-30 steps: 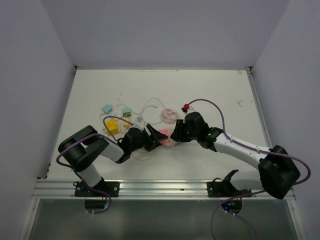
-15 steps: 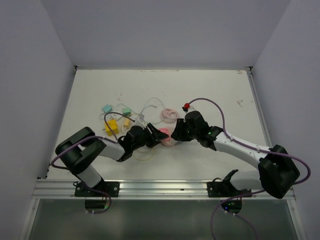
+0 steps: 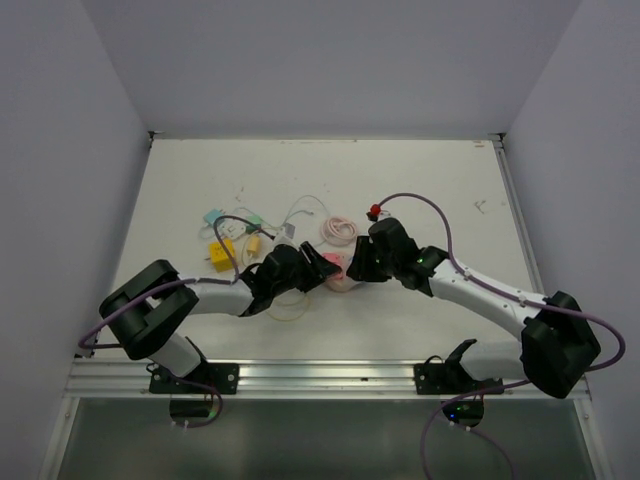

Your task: Pull the plug off the socket

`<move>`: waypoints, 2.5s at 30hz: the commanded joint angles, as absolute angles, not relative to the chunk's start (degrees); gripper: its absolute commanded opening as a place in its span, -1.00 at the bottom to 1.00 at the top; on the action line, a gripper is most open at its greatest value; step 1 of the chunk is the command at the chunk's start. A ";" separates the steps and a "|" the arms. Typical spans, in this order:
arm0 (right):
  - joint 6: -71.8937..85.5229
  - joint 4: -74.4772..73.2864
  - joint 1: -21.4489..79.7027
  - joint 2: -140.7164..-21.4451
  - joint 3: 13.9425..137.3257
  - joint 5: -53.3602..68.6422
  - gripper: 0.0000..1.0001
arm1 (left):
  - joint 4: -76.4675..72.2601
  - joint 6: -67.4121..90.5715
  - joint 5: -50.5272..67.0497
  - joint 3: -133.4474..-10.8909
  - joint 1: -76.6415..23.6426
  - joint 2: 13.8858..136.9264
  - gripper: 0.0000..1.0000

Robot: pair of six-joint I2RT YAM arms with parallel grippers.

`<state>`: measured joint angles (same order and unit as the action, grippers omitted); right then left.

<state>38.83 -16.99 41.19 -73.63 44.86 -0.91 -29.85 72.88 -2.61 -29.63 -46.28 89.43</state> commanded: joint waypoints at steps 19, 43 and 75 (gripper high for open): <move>36.74 -23.90 32.78 -64.95 55.45 5.36 -1.00 | -9.40 62.49 -19.60 -31.02 -45.53 91.58 -1.00; 33.14 -26.63 28.75 -74.54 63.29 1.93 -1.00 | -7.90 56.16 -27.51 -34.02 -51.06 88.16 -1.00; 40.71 5.91 1.76 -77.26 30.76 21.20 0.16 | -30.94 55.72 -3.08 -22.85 -42.27 81.47 -1.00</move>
